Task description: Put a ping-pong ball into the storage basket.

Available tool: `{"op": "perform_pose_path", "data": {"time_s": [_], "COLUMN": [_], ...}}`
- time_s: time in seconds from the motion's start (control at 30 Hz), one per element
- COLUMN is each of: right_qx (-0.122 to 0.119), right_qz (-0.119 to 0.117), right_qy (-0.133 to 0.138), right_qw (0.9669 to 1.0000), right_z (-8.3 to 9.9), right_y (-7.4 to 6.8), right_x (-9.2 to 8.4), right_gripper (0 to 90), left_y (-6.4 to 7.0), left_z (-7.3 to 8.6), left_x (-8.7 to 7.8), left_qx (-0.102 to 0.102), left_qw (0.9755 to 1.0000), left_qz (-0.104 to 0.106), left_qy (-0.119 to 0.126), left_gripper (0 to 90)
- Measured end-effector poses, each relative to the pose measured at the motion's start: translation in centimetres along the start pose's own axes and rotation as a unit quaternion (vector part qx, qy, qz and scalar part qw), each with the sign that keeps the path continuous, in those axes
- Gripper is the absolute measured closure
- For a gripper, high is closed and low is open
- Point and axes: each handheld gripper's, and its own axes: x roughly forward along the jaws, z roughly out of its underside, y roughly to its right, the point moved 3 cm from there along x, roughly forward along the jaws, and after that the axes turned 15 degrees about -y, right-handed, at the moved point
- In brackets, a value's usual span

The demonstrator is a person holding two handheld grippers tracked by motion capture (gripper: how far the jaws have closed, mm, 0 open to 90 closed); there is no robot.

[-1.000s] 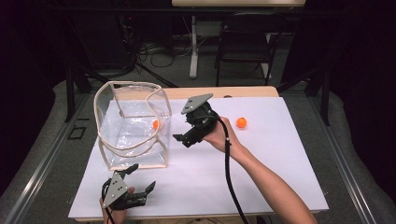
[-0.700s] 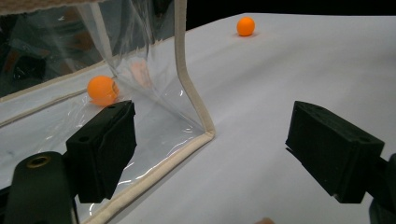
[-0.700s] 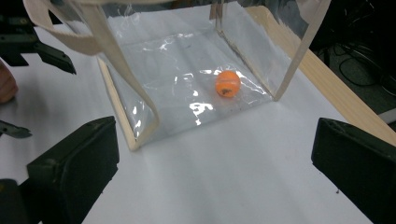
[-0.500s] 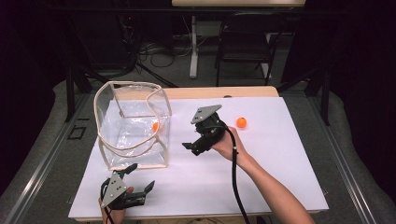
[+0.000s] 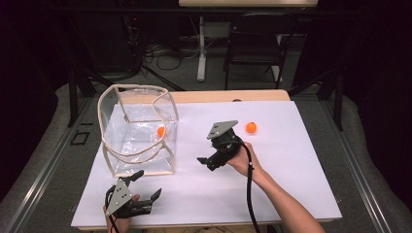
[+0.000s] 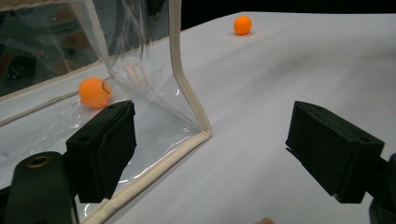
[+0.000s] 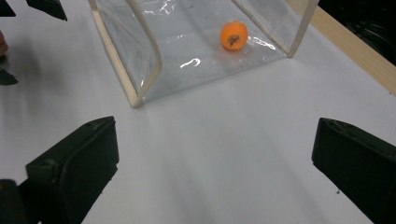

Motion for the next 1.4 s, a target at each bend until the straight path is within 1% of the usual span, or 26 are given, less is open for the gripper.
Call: {"op": "perform_pose_path", "data": {"time_s": [0.13,0.2,0.23,0.27,0.33,0.4,0.47,0.57,0.63,0.73,0.87,1.03,1.07,1.13,1.4], "right_qx": [0.007,0.008,0.007,0.007,0.005,0.017,0.021,0.026,0.035,0.042,0.043,0.044,0.045,0.045,0.060], "right_qz": [-0.003,-0.004,-0.008,-0.010,-0.004,-0.012,-0.013,-0.022,-0.021,-0.020,-0.011,-0.008,-0.007,-0.005,0.002], "right_qy": [0.001,0.001,0.002,-0.002,-0.017,-0.016,-0.021,-0.021,-0.019,-0.019,-0.016,-0.015,-0.018,-0.018,-0.023], "right_qw": [1.0000,1.0000,0.9999,0.9999,0.9998,0.9997,0.9995,0.9992,0.9990,0.9987,0.9989,0.9989,0.9988,0.9988,0.9979], "right_z": [0.9,1.5,1.9,2.2,2.9,3.5,4.1,4.8,5.3,5.8,6.3,6.7,6.8,7.1,8.3], "right_y": [-0.2,-0.2,-0.3,-0.3,-0.2,0.0,0.1,0.3,0.5,0.6,0.6,0.6,0.6,0.8,1.7], "right_x": [0.2,0.3,0.4,0.5,0.9,1.1,1.4,1.8,1.9,1.8,1.6,1.4,1.3,1.3,1.2], "right_gripper": [0.4,0.4,0.4,0.4,0.4,0.4,0.4,0.4,0.4,0.4,0.4,0.4,0.4,0.4,0.4], "left_y": [0.1,0.1,0.1,0.1,0.1,0.1,0.2,0.2,0.2,0.2,0.1,0.2,0.2,0.2,0.2], "left_z": [0.0,0.0,0.1,0.1,0.1,0.1,0.1,0.1,0.1,0.1,0.2,0.2,0.2,0.2,0.2], "left_x": [0.0,-0.1,-0.1,-0.2,-0.3,-0.3,-0.3,-0.2,-0.3,-0.3,-0.4,-0.3,-0.3,-0.4,-0.4], "left_qx": [0.001,0.001,0.001,0.001,0.000,-0.001,-0.003,0.001,0.003,-0.001,-0.001,0.002,0.002,0.002,0.001], "left_qw": [1.0000,1.0000,1.0000,1.0000,1.0000,1.0000,1.0000,1.0000,1.0000,1.0000,1.0000,1.0000,1.0000,1.0000,1.0000], "left_qz": [-0.001,-0.002,-0.002,-0.002,-0.003,-0.004,-0.005,-0.003,-0.003,-0.003,-0.003,-0.004,-0.004,-0.004,-0.006], "left_qy": [-0.001,-0.001,0.000,0.000,-0.001,0.001,0.000,-0.002,-0.001,0.000,0.001,-0.002,-0.002,-0.002,-0.004], "left_gripper": [15.7,15.7,15.7,15.7,15.7,15.7,15.7,15.7,15.7,15.7,15.7,15.7,15.7,15.7,15.7]}}
